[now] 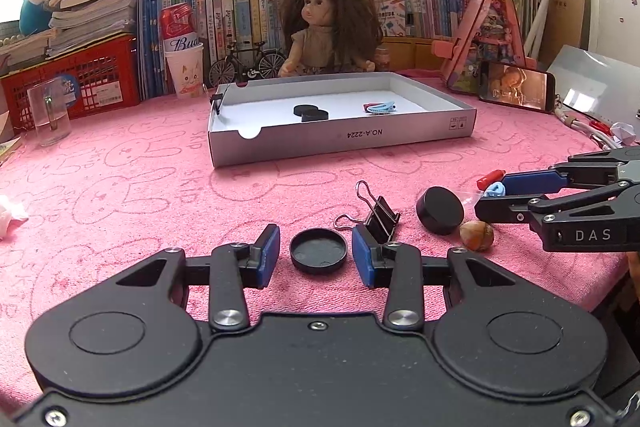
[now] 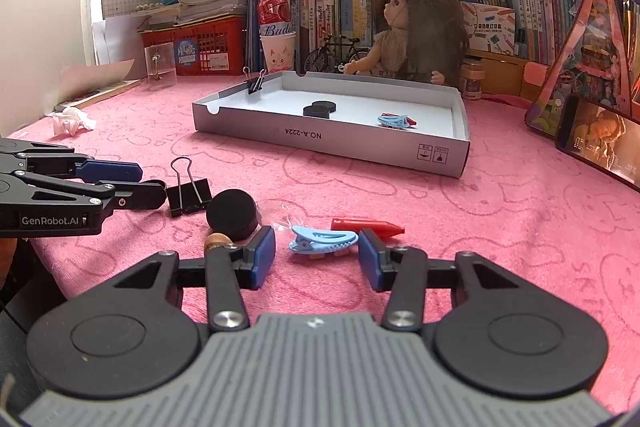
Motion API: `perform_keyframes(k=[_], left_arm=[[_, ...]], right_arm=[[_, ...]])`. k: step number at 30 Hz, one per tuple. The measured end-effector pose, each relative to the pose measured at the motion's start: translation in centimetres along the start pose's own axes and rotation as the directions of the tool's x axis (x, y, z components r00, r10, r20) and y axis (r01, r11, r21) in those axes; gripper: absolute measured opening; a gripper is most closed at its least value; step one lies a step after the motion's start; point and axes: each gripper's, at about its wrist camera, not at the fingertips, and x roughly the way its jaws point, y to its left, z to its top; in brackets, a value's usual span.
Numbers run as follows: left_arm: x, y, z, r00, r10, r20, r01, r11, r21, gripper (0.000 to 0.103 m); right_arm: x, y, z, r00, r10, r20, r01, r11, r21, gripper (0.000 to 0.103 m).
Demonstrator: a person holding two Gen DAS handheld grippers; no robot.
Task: Organize rigid objects
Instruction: 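Move the left tool to the open black lid while the right tool approaches a blue hair clip, then close the left gripper on the black lid while the right gripper closes on the blue hair clip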
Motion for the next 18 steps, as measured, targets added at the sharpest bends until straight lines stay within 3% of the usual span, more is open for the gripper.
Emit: perform_keyframes(k=[5,18], left_arm=[[0.2,0.5,-0.1,1.000,-0.003,-0.011,0.003,1.000,-0.025,0.030],[0.1,0.8,2.1,1.000,0.009,0.028,-0.007,0.998,-0.059,0.030]], right_arm=[[-0.1,0.1,0.0,1.000,-0.005,0.002,0.005,1.000,0.007,0.044],[-0.8,0.1,1.3,0.998,-0.038,0.042,0.037,0.999,0.027,0.043]])
